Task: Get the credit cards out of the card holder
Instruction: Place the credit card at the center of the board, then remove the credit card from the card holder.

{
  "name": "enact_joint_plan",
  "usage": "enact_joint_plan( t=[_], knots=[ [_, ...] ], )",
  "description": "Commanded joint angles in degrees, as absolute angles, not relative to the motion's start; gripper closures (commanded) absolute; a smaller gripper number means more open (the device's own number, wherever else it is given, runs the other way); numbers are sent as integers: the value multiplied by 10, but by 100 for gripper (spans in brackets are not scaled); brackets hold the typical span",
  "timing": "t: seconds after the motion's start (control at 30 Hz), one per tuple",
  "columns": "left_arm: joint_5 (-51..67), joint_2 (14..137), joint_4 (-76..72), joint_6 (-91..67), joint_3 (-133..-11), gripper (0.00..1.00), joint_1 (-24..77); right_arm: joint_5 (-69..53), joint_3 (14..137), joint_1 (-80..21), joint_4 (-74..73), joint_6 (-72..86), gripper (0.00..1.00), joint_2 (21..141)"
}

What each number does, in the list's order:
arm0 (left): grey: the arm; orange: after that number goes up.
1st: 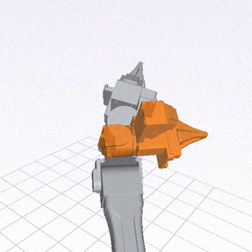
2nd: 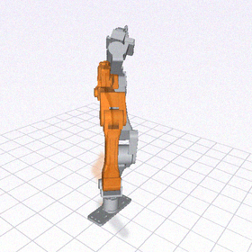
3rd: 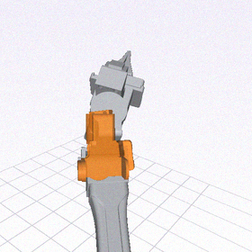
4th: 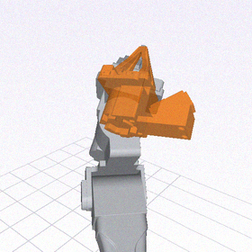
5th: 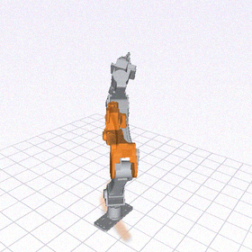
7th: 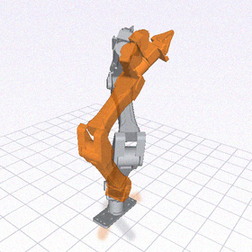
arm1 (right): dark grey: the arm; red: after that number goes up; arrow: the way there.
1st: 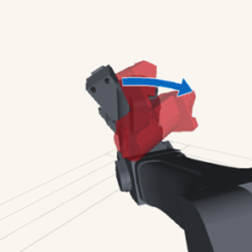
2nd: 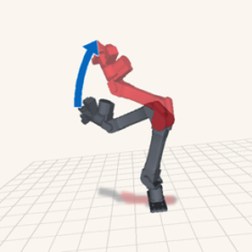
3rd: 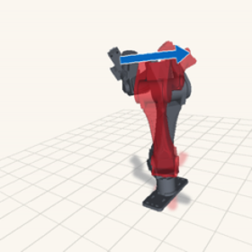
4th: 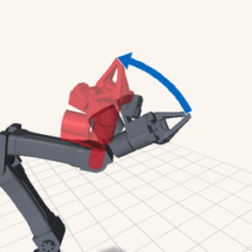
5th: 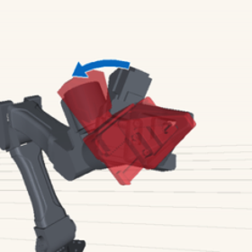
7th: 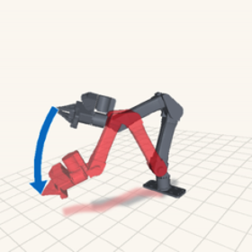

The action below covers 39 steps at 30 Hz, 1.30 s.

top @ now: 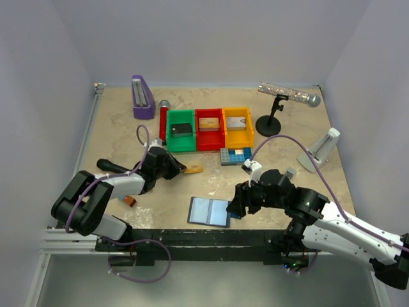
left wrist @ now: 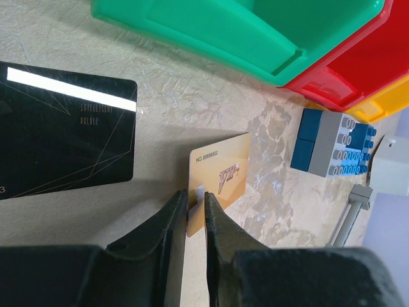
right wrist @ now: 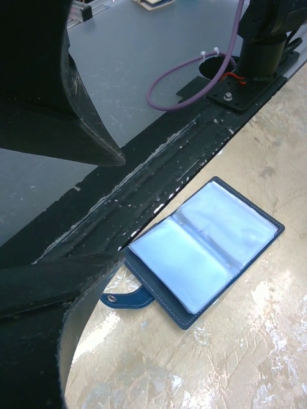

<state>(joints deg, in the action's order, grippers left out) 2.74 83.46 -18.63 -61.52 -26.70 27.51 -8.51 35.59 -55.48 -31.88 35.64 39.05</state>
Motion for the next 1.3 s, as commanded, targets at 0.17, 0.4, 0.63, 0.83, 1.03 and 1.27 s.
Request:
enact_joint_plan(
  t=[0.17, 0.4, 0.63, 0.83, 1.03, 1.27],
  knots=[
    [31, 821, -197, -600, -274, 74, 267, -80, 363, -555, -303, 348, 40, 388],
    [22, 792, -179, -590, -276, 68, 259, -79, 361, -554, -306, 348, 39, 388],
    [22, 759, -160, -584, -279, 55, 255, -85, 359, -555, -305, 351, 39, 388],
    [40, 694, -128, -571, -273, 55, 260, -58, 353, -555, -317, 357, 38, 415],
    [-40, 575, -61, -559, -233, 55, 375, -54, 313, -555, -305, 391, 36, 449],
    [-135, 469, 33, -644, -162, 56, 531, -32, 266, -555, -292, 458, 26, 454]
  ],
)
